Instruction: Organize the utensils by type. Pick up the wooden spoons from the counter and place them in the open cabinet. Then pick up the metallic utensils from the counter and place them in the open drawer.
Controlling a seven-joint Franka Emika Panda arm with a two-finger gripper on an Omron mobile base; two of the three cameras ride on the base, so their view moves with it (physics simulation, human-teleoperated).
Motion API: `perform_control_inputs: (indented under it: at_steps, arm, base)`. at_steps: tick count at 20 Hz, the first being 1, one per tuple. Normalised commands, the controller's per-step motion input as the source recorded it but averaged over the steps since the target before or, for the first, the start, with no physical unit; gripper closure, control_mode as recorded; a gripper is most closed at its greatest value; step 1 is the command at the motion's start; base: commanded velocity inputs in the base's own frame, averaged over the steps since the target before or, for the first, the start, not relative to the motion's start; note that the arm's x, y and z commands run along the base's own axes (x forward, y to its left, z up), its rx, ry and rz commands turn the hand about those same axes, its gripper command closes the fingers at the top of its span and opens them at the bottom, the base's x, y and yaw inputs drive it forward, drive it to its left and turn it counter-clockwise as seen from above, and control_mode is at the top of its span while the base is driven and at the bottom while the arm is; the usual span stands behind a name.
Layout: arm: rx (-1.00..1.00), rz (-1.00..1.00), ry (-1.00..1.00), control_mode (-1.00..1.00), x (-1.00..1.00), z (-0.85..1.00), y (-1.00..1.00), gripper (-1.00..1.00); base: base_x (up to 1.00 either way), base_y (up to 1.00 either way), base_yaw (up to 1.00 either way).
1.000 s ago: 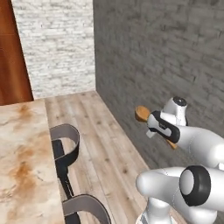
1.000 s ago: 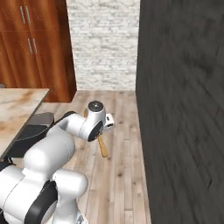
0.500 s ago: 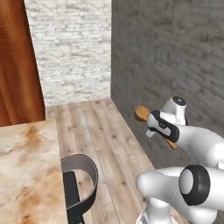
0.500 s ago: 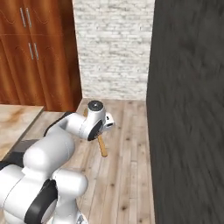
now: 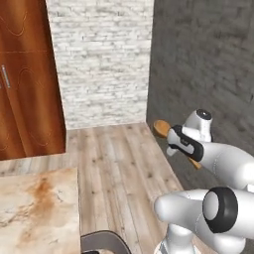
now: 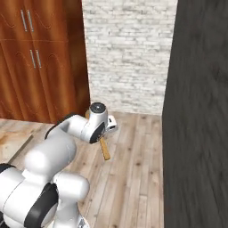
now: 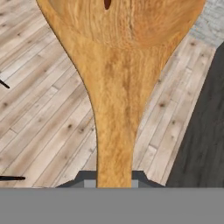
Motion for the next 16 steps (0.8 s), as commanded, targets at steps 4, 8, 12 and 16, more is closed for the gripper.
perform_control_inputs:
  at_steps: [4, 8, 12, 16]
  arm:
    - [0.0, 0.0, 0.0, 1.0, 0.0, 0.0, 0.0, 1.0]
    - [0.0, 0.0, 0.0, 1.0, 0.0, 0.0, 0.0, 1.0]
    - [0.0, 0.0, 0.0, 1.0, 0.0, 0.0, 0.0, 1.0]
    - [0.0, 0.0, 0.0, 1.0, 0.0, 0.0, 0.0, 1.0]
  base:
    - [1.0, -0.02, 0.34]
    - [1.0, -0.03, 0.42]
    - [1.0, -0.03, 0.48]
    - [0.98, -0.07, 0.55]
